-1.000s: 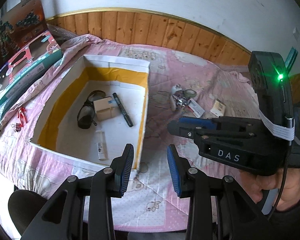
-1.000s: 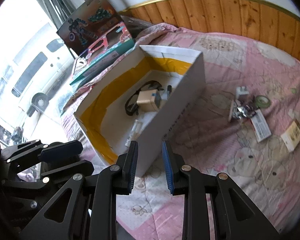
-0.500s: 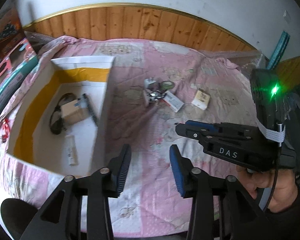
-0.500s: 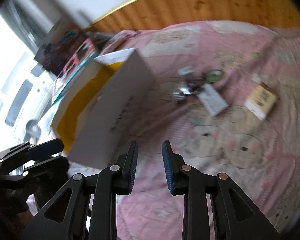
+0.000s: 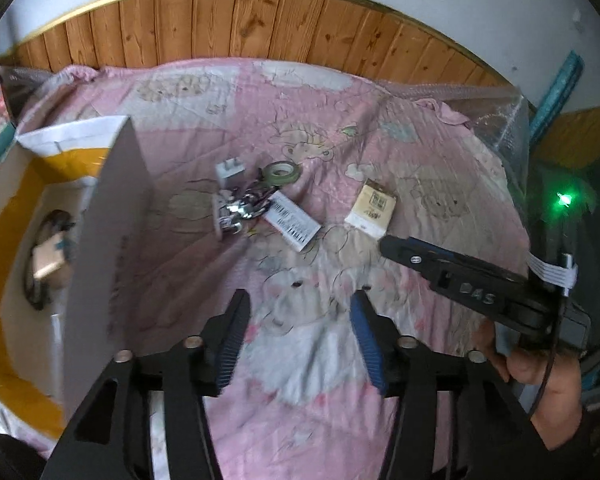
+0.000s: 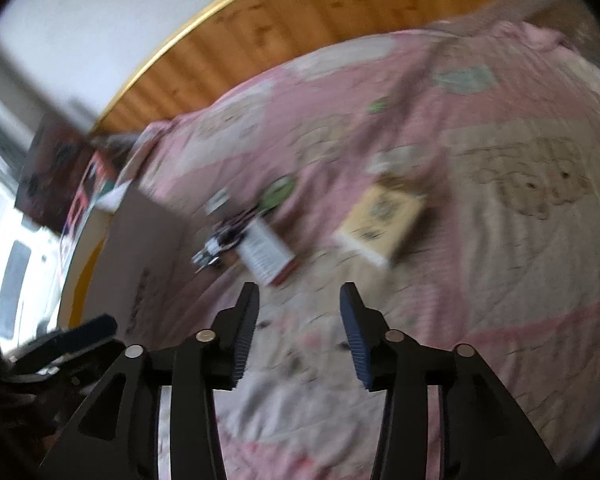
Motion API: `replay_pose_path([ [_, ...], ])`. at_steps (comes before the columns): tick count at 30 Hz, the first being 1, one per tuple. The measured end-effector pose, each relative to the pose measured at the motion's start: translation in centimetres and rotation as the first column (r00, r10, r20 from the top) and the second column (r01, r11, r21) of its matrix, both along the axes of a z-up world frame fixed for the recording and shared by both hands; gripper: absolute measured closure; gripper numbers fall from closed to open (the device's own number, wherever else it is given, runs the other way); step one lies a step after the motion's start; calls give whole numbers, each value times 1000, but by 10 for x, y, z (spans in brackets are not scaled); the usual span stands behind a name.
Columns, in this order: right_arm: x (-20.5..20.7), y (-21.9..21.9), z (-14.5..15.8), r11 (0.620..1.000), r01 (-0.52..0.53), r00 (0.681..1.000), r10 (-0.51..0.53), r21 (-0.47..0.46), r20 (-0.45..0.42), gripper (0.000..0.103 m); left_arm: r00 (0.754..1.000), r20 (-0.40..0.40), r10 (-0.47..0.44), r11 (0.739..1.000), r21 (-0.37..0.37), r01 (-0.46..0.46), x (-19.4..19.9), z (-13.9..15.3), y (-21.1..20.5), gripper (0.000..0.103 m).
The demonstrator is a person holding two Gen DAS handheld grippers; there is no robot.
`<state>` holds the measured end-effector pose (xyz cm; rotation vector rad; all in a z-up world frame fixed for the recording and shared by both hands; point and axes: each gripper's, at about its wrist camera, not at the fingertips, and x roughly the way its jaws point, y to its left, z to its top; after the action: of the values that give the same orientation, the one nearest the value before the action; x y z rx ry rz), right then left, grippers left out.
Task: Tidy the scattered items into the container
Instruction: 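Grasp the staples box with the left gripper while the right gripper grasps the beige card pack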
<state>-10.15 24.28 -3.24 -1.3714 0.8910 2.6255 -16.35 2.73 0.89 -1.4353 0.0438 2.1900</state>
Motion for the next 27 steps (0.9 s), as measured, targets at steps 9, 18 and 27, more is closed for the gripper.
replay_pose_path([
  [9,-38,40,-38,992,121,990,-119,-26,69,43,987,93,132,991,-40,-128,-70,-66,46,42],
  [18,-78,33,-71,991,102,988,-110,83,108,36,965,126,229,970,-114,-215,-108,-119,65,42],
  [27,-81,29,-67,992,33,996,-44,125,84,63,989,-11,150,977,-154,-150,-96,-126,65,56],
])
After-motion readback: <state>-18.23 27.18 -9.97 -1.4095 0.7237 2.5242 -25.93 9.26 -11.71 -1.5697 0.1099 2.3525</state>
